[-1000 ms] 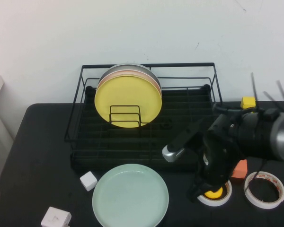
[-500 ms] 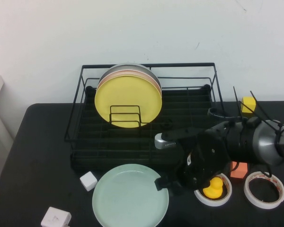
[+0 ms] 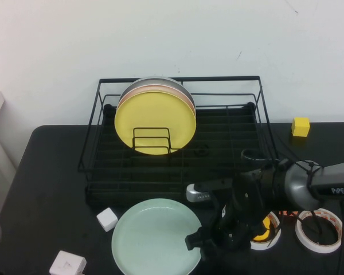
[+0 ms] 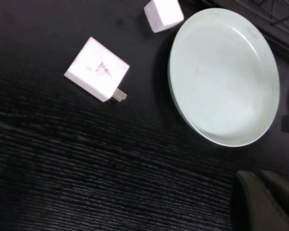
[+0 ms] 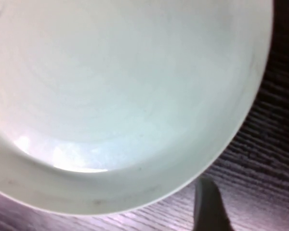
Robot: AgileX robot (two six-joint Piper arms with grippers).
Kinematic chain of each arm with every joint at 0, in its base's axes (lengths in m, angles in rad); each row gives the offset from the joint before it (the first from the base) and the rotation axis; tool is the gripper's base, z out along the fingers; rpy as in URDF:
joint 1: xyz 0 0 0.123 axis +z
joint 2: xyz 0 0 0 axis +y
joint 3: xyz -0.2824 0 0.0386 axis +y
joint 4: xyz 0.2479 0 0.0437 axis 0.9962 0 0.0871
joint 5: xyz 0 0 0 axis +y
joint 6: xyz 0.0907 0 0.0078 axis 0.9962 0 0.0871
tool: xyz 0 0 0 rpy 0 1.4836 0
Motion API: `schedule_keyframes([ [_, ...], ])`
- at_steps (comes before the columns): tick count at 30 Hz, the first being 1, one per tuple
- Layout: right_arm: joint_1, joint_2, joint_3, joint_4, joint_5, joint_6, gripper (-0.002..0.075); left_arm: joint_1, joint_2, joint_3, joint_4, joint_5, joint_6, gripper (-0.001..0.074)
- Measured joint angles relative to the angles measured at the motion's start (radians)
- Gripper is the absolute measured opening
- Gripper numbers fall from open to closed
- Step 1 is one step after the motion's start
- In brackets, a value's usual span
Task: Place plate on rack
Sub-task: Pick up the plate from the table
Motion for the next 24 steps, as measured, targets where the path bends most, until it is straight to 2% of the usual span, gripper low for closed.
schedule_keyframes([
  [5,0.0,0.0,0.0,0.092,-0.011,-0.029,0.0375,0.0,0.0,0.0,-0.009,0.0,0.011,-0.0002],
  [10,0.0,0.0,0.0,0.228,-0.068,-0.174,0.0373,0.0,0.0,0.0,-0.009,-0.002,0.012,-0.0002],
  [13,0.0,0.017,-0.002,0.278,-0.107,-0.204,0.0372,0.0,0.0,0.0,-0.009,-0.002,0.012,-0.0002],
  [24,0.0,0.087,-0.004,0.345,-0.133,-0.226,0.0356,0.0,0.0,0.0,-0.009,-0.004,0.012,-0.0002],
])
